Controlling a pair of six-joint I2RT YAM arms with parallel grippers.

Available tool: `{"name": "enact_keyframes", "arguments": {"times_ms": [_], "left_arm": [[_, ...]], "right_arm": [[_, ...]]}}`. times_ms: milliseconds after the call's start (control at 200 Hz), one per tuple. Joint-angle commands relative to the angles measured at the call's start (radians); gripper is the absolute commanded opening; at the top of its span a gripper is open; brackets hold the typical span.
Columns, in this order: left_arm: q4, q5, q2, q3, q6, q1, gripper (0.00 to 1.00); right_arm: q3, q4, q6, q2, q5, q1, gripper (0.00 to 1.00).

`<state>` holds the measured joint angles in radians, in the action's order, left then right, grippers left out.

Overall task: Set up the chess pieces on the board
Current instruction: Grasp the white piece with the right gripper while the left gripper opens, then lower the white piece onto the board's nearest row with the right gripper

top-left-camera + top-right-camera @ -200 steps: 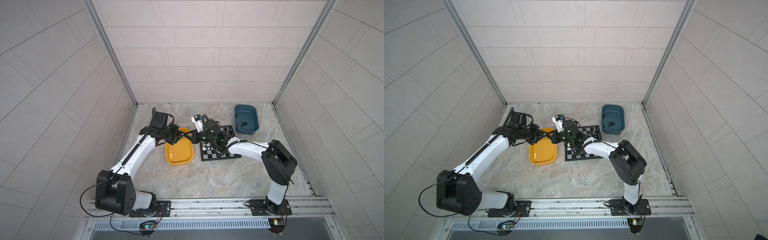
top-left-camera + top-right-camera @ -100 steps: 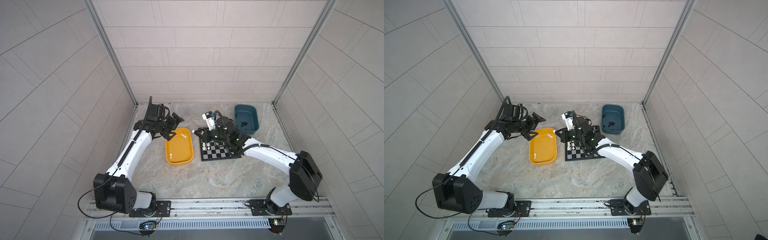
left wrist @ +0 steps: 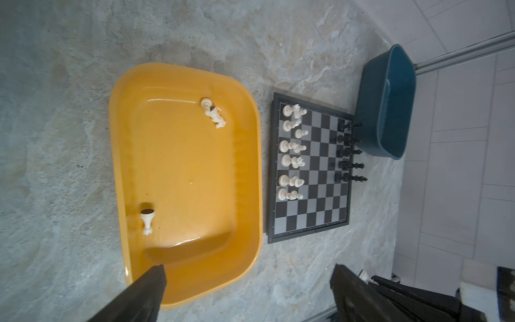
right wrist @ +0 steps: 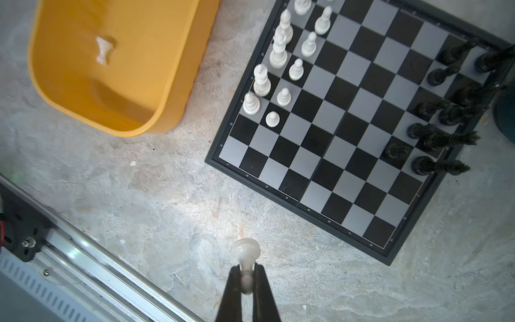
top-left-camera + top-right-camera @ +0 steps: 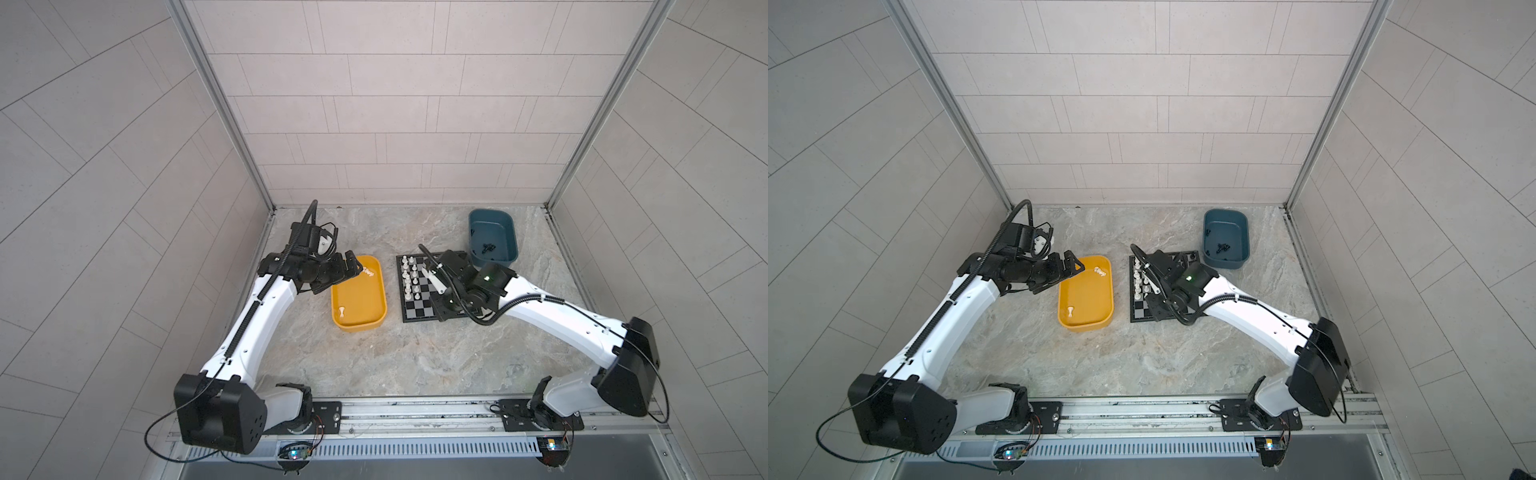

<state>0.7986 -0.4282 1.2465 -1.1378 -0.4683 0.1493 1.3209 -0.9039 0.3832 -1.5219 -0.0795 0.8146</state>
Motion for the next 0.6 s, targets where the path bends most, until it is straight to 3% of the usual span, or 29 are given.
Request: {"name": "enact_keyframes", "arguments": {"times_ms": [0,250,595], "left_arm": [[-0.006,0.107,-0.008,0.056,0.080,0.006,0.99],[-0.067,0.046,-0.032,0.114,0.100,0.003,0.99],[-0.077,0.017,-0.034,0.118,0.095,-0.003,0.99]], "right_arm": [[0.110,-0.114,-0.028,-0.146,0.041,0.007,0.00],[0.284,-0.172,-0.069,-0.395,0.070,0.011,0.00],[0.382,-0.192,-0.103,-0.546,0.081,-0.023,0.00]]}}
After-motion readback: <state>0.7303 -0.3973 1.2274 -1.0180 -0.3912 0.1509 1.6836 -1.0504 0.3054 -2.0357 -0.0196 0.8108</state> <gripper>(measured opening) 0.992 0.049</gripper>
